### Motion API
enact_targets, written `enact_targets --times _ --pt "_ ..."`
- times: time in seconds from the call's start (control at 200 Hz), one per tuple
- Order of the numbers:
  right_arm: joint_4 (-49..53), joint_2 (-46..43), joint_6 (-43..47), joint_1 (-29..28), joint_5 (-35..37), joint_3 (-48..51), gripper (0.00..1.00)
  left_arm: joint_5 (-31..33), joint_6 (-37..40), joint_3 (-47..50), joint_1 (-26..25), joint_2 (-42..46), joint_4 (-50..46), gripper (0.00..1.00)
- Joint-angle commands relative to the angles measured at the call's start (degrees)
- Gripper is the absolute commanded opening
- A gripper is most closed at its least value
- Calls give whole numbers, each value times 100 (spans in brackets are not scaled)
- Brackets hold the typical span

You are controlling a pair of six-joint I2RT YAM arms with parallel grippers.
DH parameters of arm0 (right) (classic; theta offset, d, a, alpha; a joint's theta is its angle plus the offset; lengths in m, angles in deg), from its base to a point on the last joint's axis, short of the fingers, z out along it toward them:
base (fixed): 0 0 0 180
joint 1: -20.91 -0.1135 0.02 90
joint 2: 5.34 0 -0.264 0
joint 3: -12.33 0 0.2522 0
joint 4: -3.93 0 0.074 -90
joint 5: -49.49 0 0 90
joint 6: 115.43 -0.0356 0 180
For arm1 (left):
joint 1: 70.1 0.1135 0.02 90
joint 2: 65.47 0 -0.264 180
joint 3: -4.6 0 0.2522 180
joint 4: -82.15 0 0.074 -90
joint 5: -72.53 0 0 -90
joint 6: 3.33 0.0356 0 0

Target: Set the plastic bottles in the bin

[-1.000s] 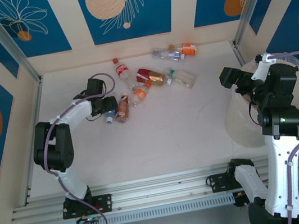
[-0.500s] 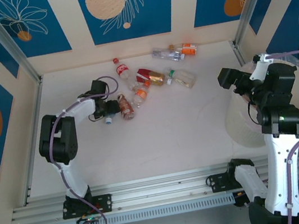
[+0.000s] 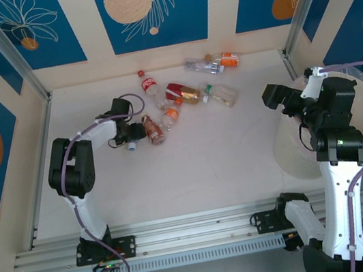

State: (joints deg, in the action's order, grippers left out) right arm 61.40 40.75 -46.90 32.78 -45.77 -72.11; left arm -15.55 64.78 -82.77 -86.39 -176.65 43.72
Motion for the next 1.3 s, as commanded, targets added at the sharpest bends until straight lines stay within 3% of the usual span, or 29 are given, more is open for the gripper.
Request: enact_targets --times 0.0,0.485,0.565,0.66,0.74,0.83,0.9,1.145,1.295 --pt "-83 -44 -59 -78 -271 -35 99 -86 122 189 23 109 169 67" --pt "-1648 -803 -98 -756 -1190 602 99 -226 264 705 21 1149 500 32" --pt "-1802 -803 -45 -962 -1337 654 99 -265 264 853 18 1341 668 21" --pt "-2022 -786 -28 -1275 -1373 750 99 -353 256 938 21 1525 704 0" --pt "-2220 -720 -163 -1557 -1232 853 99 -493 286 1100 25 1718 892 0" --pt "-2405 -565 -579 -1921 -538 1010 99 -693 252 1412 11 2034 1345 0" --pt "-2601 -421 -598 -2214 -523 1162 99 -1013 196 1685 12 2320 1749 0" --pt "-2936 99 -290 -3481 65 1199 99 -2859 91 2402 -140 3072 3338 0" --pt "-3146 527 -656 -3874 171 1070 99 -4000 -153 2500 -348 3156 4168 0"
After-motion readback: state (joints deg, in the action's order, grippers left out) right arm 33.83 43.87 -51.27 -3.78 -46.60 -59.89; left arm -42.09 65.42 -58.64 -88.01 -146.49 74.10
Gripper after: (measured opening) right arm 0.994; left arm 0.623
